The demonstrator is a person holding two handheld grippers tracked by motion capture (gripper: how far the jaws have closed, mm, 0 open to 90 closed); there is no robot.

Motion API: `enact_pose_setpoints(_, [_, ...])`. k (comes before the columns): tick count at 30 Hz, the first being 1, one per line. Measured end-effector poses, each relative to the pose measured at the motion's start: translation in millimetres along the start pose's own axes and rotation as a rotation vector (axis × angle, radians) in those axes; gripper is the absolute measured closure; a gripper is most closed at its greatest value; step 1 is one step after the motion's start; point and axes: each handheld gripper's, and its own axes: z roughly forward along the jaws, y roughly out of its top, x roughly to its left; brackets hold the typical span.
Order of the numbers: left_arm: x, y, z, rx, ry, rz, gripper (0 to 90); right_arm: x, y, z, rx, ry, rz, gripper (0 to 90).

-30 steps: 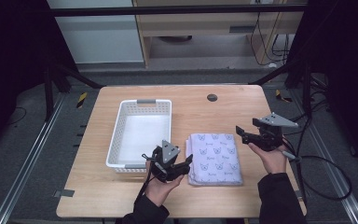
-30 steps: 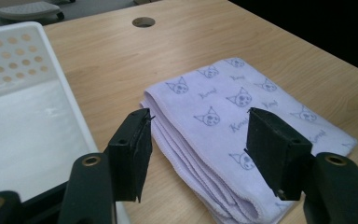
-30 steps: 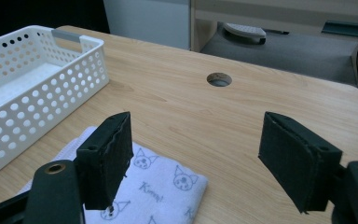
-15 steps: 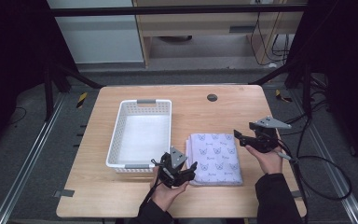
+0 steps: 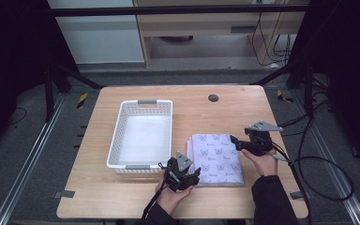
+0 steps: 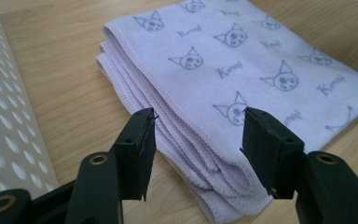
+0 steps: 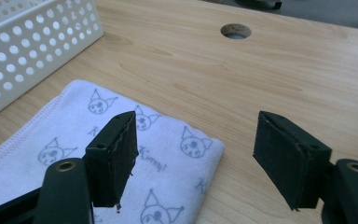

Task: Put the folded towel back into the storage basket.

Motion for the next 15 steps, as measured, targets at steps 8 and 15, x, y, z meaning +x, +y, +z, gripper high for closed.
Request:
enact_pose_setpoints(8, [-0.5,-6.7,9.9,0.034,-0.008,-0.019,42.0,-1.4,-11.4,14.4,0.047,0.007,0.012,34.2])
enact_pose_setpoints(15, [-0.5,-11.8,18.0,0.067,0.006,-0.023,38.7,-3.3,-19.7,25.1,0.084,0.01,0.013,38.0])
